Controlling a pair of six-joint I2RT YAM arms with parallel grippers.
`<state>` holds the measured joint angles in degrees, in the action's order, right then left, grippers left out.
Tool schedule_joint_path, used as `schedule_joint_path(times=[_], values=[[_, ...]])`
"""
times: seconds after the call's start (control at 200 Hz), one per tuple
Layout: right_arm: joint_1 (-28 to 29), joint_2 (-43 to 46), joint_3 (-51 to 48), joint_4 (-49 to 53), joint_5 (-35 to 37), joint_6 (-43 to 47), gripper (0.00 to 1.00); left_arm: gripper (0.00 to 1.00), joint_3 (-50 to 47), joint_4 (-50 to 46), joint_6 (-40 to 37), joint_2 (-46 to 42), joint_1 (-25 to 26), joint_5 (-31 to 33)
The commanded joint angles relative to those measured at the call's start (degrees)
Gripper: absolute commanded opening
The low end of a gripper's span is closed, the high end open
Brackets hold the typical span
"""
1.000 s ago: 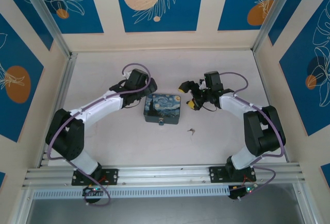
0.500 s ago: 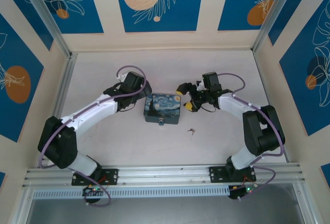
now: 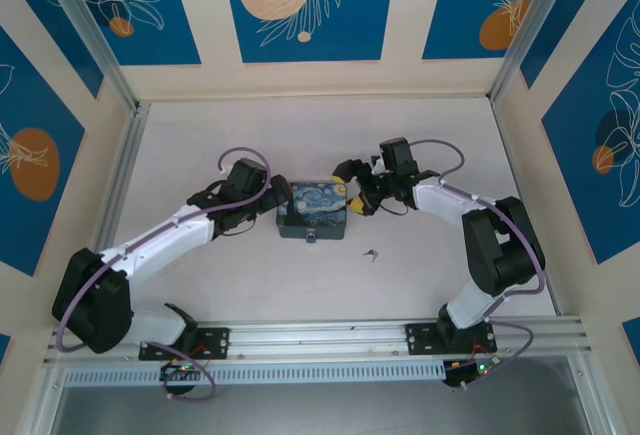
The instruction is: Unlock the padlock with the key
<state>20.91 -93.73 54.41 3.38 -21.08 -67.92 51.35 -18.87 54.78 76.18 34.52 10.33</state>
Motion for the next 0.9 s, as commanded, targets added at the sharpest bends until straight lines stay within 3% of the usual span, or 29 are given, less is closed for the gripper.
schedule_joint_path(times=[0.0, 0.13, 0.375, 0.53, 0.72, 0.895], values=[[0.45, -0.73, 2.1, 0.43, 0.3, -0.58, 0.87, 1.0, -1.03, 0.75, 0.6, -2.56, 0.15, -1.25], [0.36, 4.41, 0.09, 4.41, 3.9, 2.53, 0.87, 1.0, -2.33, 0.56, 0.14, -4.22, 0.18, -1.32], [0.19, 17.56, -4.95, 21.88, 12.7, 14.44, 0.86, 1.0, -5.26, -0.27, 0.15, -7.63, 0.16, -1.62], [0.71, 22.86, -9.03, 30.0, 19.02, 22.45, 0.81, 1.0, -6.43, 0.5, -0.52, -9.2, 0.19, -2.74], [4.89, 25.31, -10.83, 37.54, 28.78, 29.58, 0.75, 1.0, -5.76, 0.59, -2.22, -9.08, 0.19, -4.3], [9.16, 22.14, -10.37, 39.0, 30.57, 31.55, 0.7, 1.0, -4.11, 0.77, -3.11, -7.09, 0.19, -5.88]])
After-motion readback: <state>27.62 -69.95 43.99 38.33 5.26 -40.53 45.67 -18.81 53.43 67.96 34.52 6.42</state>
